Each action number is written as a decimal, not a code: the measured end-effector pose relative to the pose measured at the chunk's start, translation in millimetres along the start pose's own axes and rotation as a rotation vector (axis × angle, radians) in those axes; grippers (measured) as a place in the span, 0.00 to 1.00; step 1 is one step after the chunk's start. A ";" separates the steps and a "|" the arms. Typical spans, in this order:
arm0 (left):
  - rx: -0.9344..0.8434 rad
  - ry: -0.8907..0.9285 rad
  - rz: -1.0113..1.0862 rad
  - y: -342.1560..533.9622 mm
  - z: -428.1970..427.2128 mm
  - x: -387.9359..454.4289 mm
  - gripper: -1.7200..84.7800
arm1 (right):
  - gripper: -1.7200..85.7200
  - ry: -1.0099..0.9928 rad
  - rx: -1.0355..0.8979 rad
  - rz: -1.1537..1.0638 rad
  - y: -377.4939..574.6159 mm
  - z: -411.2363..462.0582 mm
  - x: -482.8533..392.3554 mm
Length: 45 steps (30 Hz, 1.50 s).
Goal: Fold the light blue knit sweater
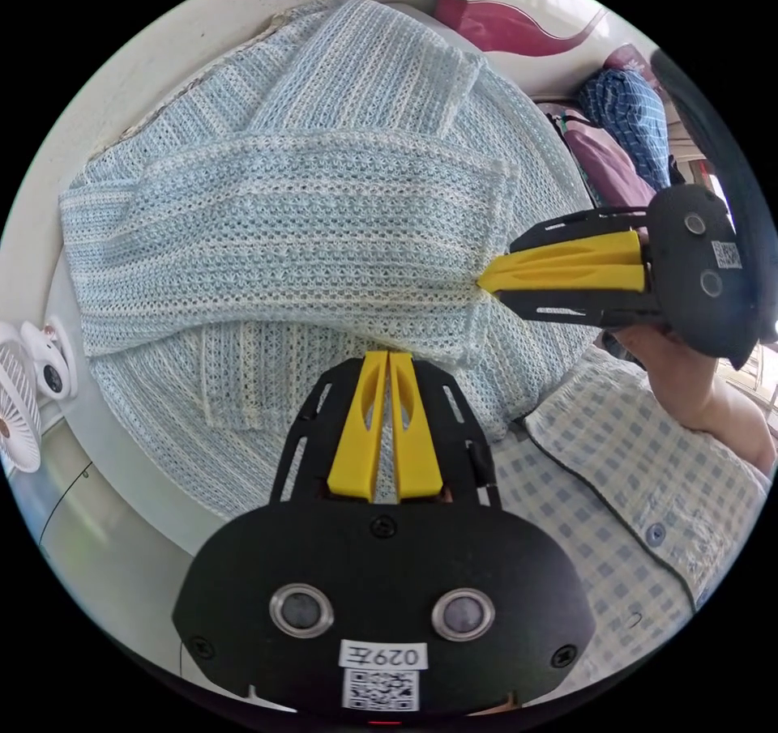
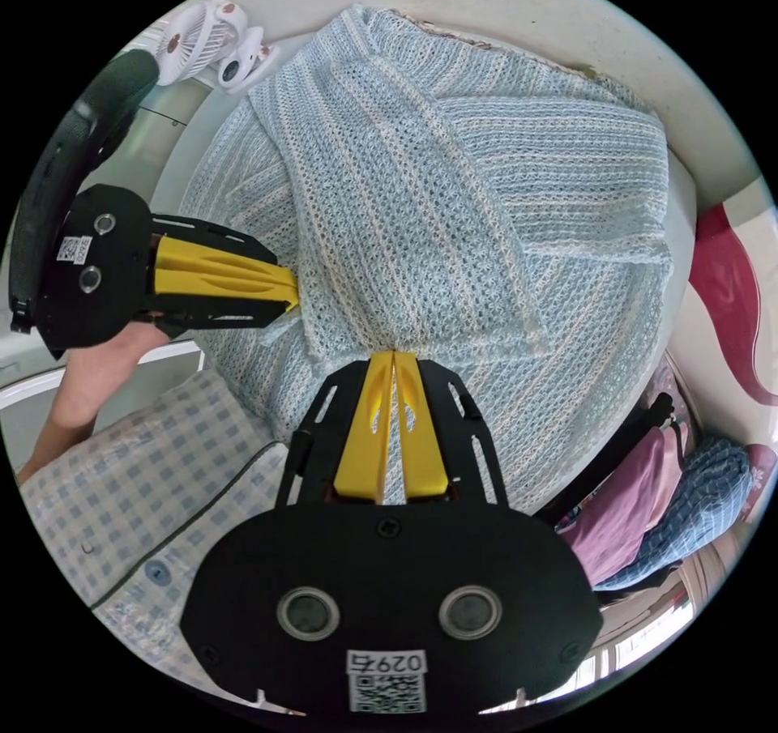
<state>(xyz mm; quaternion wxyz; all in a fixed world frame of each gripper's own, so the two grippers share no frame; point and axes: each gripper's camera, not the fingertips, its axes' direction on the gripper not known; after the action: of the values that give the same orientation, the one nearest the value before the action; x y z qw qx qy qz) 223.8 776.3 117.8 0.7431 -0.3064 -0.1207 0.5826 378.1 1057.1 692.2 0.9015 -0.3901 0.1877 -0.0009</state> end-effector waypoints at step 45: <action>-0.011 -0.005 -0.006 -32.9 12.4 13.8 0.01 | 0.01 0.027 0.032 -0.015 1.4 -8.2 -50.0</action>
<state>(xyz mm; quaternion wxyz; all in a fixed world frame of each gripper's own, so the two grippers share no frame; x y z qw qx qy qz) 247.2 788.8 144.7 0.7427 -0.3086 -0.1268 0.5807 328.7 1059.8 703.0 0.9049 -0.3770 0.1969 -0.0161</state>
